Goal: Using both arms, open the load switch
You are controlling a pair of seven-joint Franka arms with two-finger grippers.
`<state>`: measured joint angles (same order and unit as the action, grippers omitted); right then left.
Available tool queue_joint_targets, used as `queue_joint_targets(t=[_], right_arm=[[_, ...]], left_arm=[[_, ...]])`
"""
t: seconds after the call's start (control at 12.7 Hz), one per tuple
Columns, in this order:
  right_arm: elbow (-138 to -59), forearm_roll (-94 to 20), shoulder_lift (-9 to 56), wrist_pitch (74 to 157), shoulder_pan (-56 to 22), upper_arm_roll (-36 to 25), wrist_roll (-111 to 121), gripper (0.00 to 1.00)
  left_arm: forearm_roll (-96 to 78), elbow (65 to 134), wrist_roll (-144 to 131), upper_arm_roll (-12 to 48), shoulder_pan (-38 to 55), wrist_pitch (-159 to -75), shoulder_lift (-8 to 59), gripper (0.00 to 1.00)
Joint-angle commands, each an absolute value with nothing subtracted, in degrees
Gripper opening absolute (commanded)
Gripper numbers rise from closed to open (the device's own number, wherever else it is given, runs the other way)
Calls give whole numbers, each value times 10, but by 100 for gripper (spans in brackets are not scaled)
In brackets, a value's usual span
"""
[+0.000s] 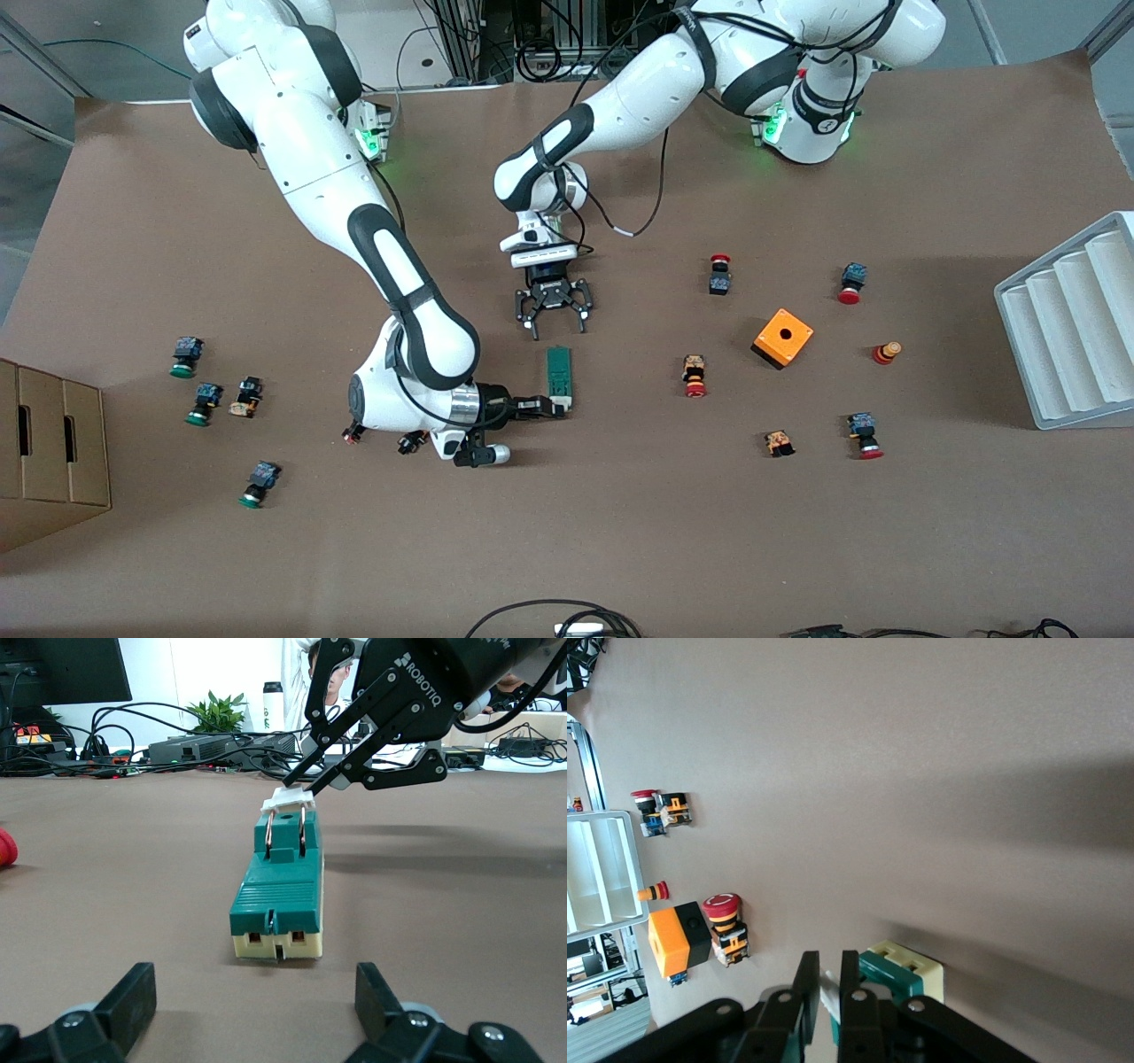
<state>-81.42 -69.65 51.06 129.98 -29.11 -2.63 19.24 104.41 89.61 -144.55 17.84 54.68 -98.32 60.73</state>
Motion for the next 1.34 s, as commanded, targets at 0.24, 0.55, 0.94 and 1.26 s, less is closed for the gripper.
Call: queue_joint_targets(t=[0.24,0.55,0.94,1.26], right_arm=[[-842,-727,472,1279,-306,-23,189,6],[-846,-727,468,1279,-307,-23,189,6],[-854,-727,458,1274,-308,-23,189,5],[-861,-727,449,1265,-308,-24,188,5]], left_arm=[[1046,873,-1447,177,554,-992,638,100],[1046,873,-1447,177,554,-992,638,100],[1046,873,-1447,177,554,-992,638,100],[1046,873,-1447,177,554,-992,638,100]])
